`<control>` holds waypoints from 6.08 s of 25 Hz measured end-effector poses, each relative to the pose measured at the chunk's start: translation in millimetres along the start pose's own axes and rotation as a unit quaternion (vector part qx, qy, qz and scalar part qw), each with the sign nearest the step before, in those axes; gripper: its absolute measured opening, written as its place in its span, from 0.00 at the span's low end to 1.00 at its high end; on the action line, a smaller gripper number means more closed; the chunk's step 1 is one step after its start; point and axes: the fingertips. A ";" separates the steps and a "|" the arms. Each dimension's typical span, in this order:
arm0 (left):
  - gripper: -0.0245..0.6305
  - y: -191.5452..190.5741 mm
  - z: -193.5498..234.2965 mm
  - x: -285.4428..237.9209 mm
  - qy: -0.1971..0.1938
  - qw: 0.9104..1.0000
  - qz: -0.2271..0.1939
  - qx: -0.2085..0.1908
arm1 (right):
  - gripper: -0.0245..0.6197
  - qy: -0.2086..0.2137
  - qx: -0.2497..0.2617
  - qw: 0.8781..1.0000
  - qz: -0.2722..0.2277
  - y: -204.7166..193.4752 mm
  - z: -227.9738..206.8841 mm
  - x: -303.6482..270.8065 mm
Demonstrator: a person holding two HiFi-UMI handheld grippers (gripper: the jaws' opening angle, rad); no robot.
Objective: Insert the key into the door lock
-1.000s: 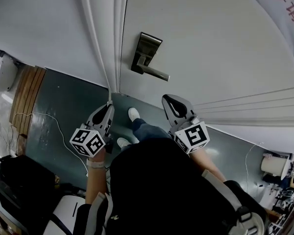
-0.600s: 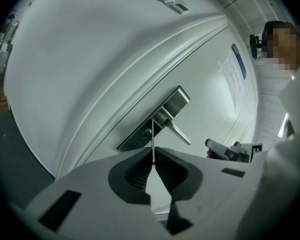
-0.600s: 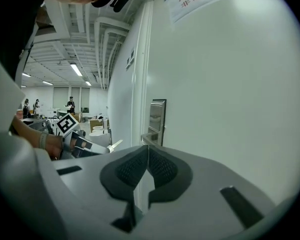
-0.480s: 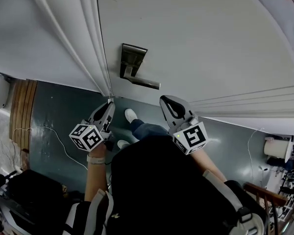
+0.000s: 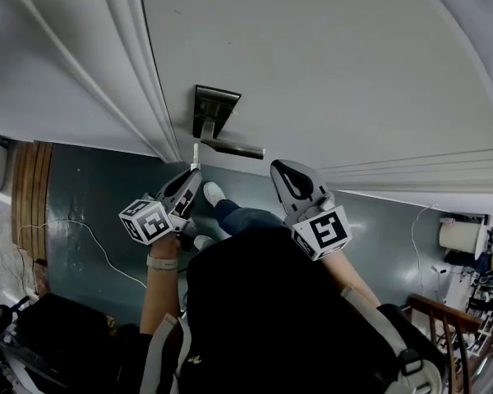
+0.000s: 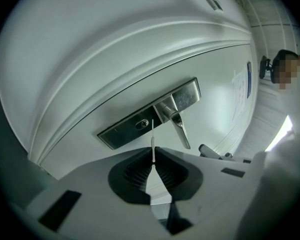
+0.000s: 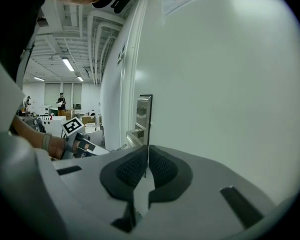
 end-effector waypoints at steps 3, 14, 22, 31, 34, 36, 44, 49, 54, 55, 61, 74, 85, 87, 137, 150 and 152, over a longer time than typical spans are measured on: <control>0.08 1.3 -0.5 -10.6 -0.023 0.999 0.006 0.024 | 0.06 -0.010 -0.001 1.000 0.000 1.1 -5.9 0.0; 0.08 1.9 -4.0 -31.8 -0.057 0.992 0.039 0.101 | 0.06 -0.040 -0.024 0.999 -0.011 -3.2 -24.7 8.8; 0.08 7.0 -5.3 -36.8 -0.064 0.988 0.050 0.133 | 0.06 -0.057 -0.046 0.997 -0.024 -7.8 -33.5 20.5; 0.08 3.9 -3.8 -41.3 -0.067 0.982 0.052 0.167 | 0.06 -0.068 -0.064 0.995 -0.029 -14.9 -45.1 31.9; 0.08 -0.6 -1.5 -42.5 -0.061 0.981 0.063 0.171 | 0.06 -0.068 -0.069 0.995 -0.031 -17.2 -47.7 33.1; 0.08 -2.6 2.3 -41.5 -0.054 0.981 0.064 0.175 | 0.06 -0.067 -0.071 0.995 -0.034 -17.5 -48.8 33.5; 0.08 0.9 7.1 -37.9 -0.061 0.978 0.058 0.191 | 0.06 -0.067 -0.077 0.994 -0.035 -20.6 -51.4 35.5; 0.08 0.1 3.8 -39.7 -0.069 0.976 0.062 0.199 | 0.06 -0.068 -0.075 0.994 -0.039 -18.7 -52.3 37.0; 0.08 1.4 -0.1 -41.8 -0.073 0.974 0.068 0.203 | 0.06 -0.070 -0.078 0.994 -0.040 -18.0 -53.3 38.4; 0.08 1.7 0.7 -41.3 -0.072 0.973 0.066 0.208 | 0.06 -0.069 -0.078 0.994 -0.040 -17.7 -53.1 38.6; 0.08 6.7 3.0 -39.5 -0.068 0.973 0.067 0.211 | 0.06 -0.068 -0.077 0.994 -0.043 -15.9 -52.4 38.9; 0.08 14.5 8.0 -43.7 -0.057 0.970 0.097 0.214 | 0.06 -0.068 -0.070 0.994 -0.047 -8.6 -54.9 31.4; 0.08 27.7 8.3 -58.4 -0.056 0.970 0.121 0.205 | 0.06 -0.064 -0.065 0.995 -0.050 0.2 -52.7 26.0; 0.08 27.3 8.5 -58.2 -0.062 0.968 0.118 0.210 | 0.06 -0.065 -0.066 0.995 -0.049 0.0 -52.6 25.1; 0.05 37.9 -36.6 175.5 0.212 0.962 -0.109 -0.132 | 0.06 0.186 0.036 0.979 -0.069 62.1 136.5 -26.0; 0.05 17.8 -74.0 262.7 0.359 0.886 -0.138 -0.260 | 0.06 0.264 0.076 0.958 -0.085 74.7 219.6 -14.7; 0.05 14.1 -77.4 273.9 0.373 0.877 -0.146 -0.265 | 0.06 0.271 0.077 0.956 -0.085 74.1 229.1 -13.3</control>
Point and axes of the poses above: the fingertips, and each gripper's own axes: x backward along the fingers, z to its left, y out of its top, and after that the axes turned 5 degrees about z, right-handed
